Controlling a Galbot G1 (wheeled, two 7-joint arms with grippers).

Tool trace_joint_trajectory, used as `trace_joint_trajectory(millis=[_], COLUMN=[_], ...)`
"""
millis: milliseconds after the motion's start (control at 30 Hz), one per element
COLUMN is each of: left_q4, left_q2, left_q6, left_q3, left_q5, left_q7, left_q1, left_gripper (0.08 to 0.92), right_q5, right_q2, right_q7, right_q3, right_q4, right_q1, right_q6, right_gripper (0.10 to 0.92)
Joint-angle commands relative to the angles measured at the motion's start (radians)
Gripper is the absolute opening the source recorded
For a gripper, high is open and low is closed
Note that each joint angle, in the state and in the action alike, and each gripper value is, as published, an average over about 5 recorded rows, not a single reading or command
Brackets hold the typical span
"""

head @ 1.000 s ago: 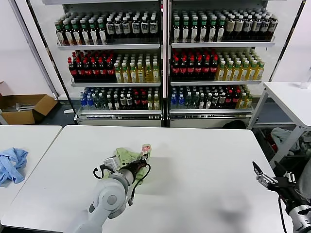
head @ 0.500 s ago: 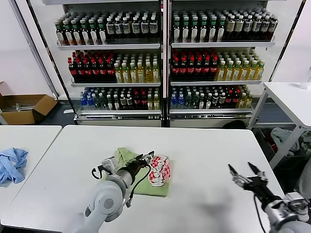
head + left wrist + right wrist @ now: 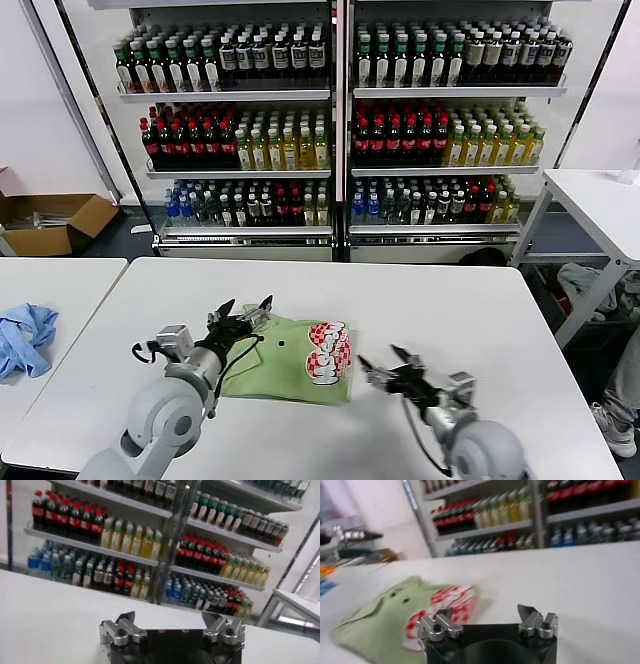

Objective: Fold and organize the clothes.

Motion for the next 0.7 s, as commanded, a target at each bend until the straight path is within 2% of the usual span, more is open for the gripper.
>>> trace_joint_trajectory(millis=[33,300,700], left_q4=[-0.012,-0.019,-0.013], left_q2=[0.031,0.004,-0.003], left_q6=[-0.019,0.0,-0.003], left_q3=[-0.092,-0.074,-0.087], left_q5=[0.086,0.039,0.022], left_q7=[0.073,0.039,0.035], left_q1=[0.064,0.063,0.06], left_gripper=[0.823,0.823,0.823], right_q5=[-0.078,-0.116,-0.179], right_q2=[0.036,0.031,-0.065], right_q7=[0.007,-0.009,-0.039], right_q3=[-0.303,-0.262,-0.145], right_q4=[-0.192,-0.2,-0.072], right_q1=[0.224,0.201,0.086], right_q6=[-0.021,-0.004,0.017], right_gripper=[0.779,0.559,0.221])
